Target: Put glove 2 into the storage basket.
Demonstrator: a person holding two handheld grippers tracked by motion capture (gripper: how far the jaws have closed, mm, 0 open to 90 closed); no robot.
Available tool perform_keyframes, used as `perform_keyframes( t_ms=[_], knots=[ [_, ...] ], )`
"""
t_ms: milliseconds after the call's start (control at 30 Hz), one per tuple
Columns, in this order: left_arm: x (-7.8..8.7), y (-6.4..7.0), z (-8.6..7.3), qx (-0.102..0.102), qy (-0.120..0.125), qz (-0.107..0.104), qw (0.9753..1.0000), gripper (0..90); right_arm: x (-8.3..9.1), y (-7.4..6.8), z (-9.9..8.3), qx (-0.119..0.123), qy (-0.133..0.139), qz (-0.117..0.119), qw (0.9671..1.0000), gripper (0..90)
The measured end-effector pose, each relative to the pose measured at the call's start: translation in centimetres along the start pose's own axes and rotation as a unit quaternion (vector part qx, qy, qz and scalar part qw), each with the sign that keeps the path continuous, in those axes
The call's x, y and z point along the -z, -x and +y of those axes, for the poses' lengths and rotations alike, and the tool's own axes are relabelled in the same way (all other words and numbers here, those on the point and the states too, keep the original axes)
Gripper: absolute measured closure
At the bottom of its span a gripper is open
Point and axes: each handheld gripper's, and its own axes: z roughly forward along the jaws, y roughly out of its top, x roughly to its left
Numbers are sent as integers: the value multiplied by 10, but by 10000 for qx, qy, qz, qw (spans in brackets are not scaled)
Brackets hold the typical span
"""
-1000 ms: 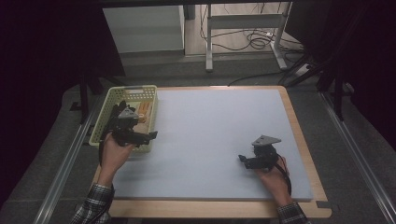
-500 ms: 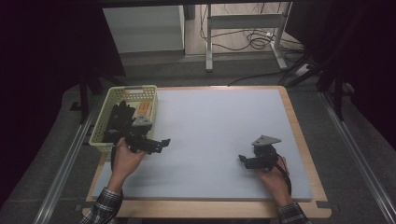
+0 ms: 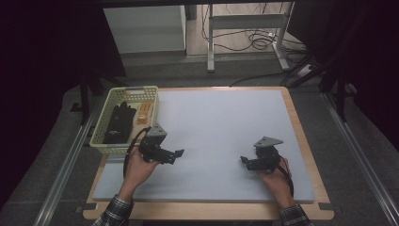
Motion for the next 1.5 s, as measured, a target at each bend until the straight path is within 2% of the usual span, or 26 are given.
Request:
perform_keyframes(
  t_ms=[367, 600, 1100, 1500],
  knots=[
    [-18, 22, -5, -118, -20, -226, 9997, 24, 0, 0, 0, 1, 1, 1, 10000, 185],
    [-30, 31, -11, -188, -66, -317, 9993, 24, 0, 0, 0, 2, 2, -1, 10000, 185],
    [-43, 31, -31, -219, -248, -390, 9987, 11, 0, 0, 0, 1, 3, 0, 10000, 185],
    [-50, 32, -45, -336, -485, -226, 9980, 0, 0, 0, 0, -1, 0, 5, 10000, 185]
  ],
)
